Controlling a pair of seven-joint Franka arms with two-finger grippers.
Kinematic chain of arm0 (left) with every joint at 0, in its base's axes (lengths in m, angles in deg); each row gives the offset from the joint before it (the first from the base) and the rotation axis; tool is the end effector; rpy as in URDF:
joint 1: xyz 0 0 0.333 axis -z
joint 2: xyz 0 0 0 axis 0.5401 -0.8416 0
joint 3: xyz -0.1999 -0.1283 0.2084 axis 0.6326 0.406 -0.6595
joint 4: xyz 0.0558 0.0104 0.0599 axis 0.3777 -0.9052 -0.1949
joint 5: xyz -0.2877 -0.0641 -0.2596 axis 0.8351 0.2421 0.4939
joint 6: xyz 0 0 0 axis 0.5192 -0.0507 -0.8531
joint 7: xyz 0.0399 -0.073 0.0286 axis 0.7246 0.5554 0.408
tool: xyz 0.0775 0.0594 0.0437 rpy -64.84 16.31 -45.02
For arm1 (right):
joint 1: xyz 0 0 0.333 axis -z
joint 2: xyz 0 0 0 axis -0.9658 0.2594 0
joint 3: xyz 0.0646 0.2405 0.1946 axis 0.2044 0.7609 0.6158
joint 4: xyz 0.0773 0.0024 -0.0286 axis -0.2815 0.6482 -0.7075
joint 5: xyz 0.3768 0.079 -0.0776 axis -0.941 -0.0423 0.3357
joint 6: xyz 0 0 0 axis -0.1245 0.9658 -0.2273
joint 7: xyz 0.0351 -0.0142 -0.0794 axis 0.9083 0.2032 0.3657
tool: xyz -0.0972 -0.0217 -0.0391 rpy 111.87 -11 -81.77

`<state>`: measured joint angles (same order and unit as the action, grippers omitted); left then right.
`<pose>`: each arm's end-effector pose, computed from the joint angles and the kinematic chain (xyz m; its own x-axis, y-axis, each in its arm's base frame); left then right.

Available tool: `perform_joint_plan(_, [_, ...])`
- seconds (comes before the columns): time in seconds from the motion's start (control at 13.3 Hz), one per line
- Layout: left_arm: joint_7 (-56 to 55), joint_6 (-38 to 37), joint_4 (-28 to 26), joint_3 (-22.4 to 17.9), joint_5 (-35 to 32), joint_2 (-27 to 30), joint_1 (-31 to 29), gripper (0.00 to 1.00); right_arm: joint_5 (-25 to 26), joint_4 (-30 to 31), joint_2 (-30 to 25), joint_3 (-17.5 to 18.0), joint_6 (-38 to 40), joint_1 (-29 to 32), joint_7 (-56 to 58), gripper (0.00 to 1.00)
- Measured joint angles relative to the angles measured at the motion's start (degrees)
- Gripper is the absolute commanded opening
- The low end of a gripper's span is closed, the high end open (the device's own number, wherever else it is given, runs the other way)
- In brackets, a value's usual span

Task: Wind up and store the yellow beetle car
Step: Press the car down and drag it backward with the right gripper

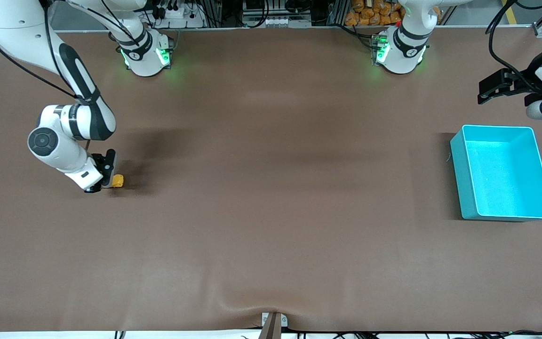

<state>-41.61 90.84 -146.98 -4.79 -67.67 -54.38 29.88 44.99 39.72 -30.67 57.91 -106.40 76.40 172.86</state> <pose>0.5436 -0.0604 0.6677 0.9854 -0.0704 -0.1549 -0.0744 -0.9970 -0.0206 0.5362 -0.0676 0.1978 0.0508 0.9903 -0.1291 0.9982 -0.0544 -0.0243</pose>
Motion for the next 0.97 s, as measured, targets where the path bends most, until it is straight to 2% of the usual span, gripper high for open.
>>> perform_joint_plan(0.97, [0.00,0.00,-0.03,0.00,0.00,-0.07,0.00,1.00,0.00,-2.42,1.60,0.03,-0.02,6.66,6.28,0.31])
